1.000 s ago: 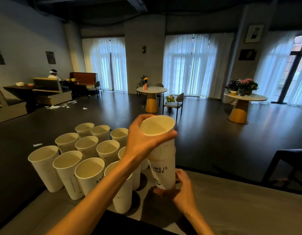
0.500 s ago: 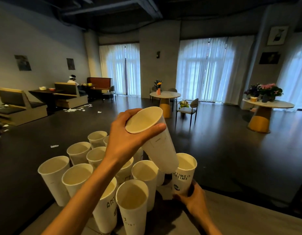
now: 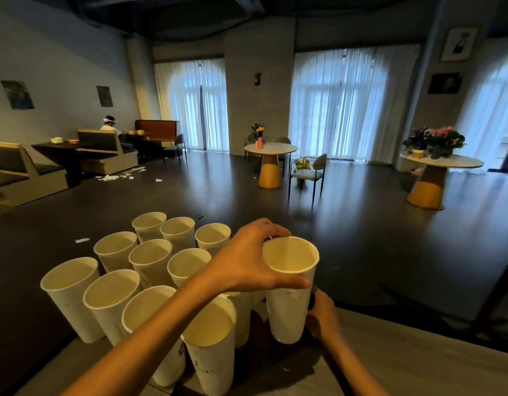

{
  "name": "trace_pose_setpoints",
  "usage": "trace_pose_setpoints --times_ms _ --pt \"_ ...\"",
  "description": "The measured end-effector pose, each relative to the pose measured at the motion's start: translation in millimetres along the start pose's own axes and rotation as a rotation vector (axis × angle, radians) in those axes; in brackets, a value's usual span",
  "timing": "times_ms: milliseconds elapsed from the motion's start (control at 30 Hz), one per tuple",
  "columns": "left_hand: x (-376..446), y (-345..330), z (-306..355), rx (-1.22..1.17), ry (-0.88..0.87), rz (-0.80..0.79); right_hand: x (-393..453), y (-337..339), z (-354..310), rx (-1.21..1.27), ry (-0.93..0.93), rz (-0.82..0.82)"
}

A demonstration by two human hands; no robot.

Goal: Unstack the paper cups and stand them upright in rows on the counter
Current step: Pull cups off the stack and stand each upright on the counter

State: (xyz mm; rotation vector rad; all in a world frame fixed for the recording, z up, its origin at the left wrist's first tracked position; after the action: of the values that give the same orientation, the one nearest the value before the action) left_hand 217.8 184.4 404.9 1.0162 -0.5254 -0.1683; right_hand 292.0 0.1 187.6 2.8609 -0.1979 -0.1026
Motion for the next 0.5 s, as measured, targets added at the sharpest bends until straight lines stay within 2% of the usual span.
trace_pose_setpoints --times_ms 100,233,367,500 --pt "0 -13 -3 0.099 -0.058 -0.085 -2 0 0 -0.001 0.024 -0.026" --pt "-1 -26 -5 0.202 -0.113 -0.183 -19 14 10 0.113 0.014 0.043" --pt "1 -34 -11 0.318 -0.150 -0.251 -46 31 26 0.066 0.000 0.088" --pt "-1 -40 -14 0.371 -0.166 -0.283 -70 36 29 -0.005 -0.010 -0.085"
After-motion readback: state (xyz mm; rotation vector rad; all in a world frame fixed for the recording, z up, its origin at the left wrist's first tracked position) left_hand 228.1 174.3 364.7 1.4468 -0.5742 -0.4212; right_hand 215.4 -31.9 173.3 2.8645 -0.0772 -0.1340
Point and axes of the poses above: each hand's wrist, its own x-axis towards the middle knuckle, its own y-axis out of the back of the hand, z = x × y, the point moved 2 cm from there along x, towards the middle knuckle, and after that the axes turned 8 degrees about x, right-handed, at the moved point
